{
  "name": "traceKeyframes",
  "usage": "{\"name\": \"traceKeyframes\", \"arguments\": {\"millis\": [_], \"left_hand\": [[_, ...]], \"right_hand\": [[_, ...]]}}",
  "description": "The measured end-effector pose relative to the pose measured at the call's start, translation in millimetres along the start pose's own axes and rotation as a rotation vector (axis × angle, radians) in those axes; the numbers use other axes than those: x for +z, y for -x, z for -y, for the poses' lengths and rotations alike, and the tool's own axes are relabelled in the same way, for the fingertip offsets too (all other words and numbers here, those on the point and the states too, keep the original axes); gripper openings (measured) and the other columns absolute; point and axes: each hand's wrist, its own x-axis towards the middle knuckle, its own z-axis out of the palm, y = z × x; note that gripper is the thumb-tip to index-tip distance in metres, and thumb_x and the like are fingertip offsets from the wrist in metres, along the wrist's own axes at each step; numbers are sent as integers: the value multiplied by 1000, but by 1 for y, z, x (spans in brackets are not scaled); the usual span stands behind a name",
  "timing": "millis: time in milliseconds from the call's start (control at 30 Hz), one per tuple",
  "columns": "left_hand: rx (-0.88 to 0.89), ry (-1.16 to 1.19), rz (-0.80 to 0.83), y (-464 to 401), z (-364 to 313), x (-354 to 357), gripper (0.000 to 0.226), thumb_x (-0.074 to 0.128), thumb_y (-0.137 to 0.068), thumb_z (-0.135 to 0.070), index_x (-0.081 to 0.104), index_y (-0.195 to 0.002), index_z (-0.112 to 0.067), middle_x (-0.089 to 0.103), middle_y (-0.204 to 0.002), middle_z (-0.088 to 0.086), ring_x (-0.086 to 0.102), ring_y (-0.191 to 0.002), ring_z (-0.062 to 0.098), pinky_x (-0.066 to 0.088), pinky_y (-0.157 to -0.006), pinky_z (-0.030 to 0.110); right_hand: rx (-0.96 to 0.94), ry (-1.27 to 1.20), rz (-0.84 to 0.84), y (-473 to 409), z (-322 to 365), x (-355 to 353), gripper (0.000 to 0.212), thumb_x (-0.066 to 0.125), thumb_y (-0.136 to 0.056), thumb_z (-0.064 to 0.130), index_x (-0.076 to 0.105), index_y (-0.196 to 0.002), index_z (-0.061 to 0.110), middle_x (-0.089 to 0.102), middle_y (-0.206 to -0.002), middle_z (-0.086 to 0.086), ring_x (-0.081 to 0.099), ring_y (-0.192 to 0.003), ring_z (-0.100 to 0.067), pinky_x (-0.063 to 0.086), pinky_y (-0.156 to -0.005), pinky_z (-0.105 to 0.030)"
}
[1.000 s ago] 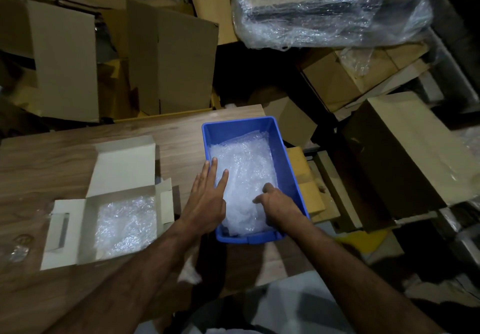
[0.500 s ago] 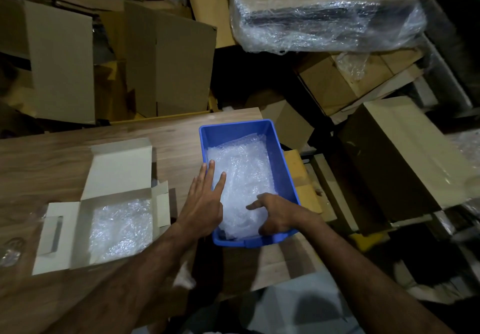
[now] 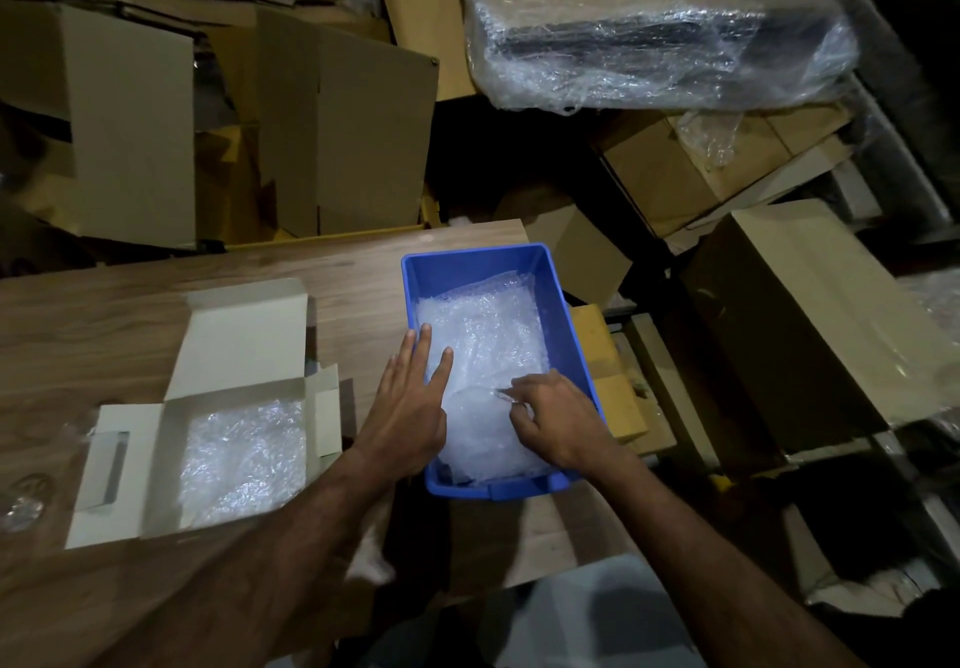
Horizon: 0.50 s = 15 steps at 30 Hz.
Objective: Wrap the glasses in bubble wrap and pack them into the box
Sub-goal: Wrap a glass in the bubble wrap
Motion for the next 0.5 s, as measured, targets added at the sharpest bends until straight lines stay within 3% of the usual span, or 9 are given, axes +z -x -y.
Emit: {"name": "traceKeyframes", "arguments": {"millis": [167,267,367,433,500], "left_hand": [[19,-2,32,0,1,-4,85,48,-92,-16,-1,-162,-19,-27,-164,13,-29,-151,29,-7,-125,42],[39,10,47,1,5,-6,84,46,-93,-16,-2,-162,-20,-29,-164,12,-31,-150,28,-12,-121,39],[57,-12,58,5,11,-5,77,43,-100,-23,-2,-162,-21,-29,-164,8,-31,-149,25,-13,-119,36],[55,-7,58,7,14,-5,71,39,-105,-32,-2,-162,-22,-30,-165,5,-31,-150,23,-13,-119,36],[55,-4,57,6,16,-5,70,37,-106,-39,-2,-162,-22,-30,-164,3,-30,-150,22,-13,-119,36]], "right_hand": [[-30,24,-132,8,-1,-3,33,54,-86,25,75,-112,24,76,-107,4,69,-95,-20,53,-81,-34],[-72,18,-277,14,-4,-1,21,66,-85,18,76,-103,23,77,-102,6,70,-91,-17,52,-82,-32],[-122,33,-389,22,-5,2,10,70,-88,23,74,-97,19,76,-100,4,68,-88,-17,52,-84,-35],[-137,11,-334,26,-5,1,9,67,-90,29,70,-94,22,74,-100,4,68,-87,-17,51,-82,-38],[-137,-68,-172,32,-4,-2,10,68,-87,38,65,-90,29,72,-105,9,66,-90,-10,52,-78,-35]]}}
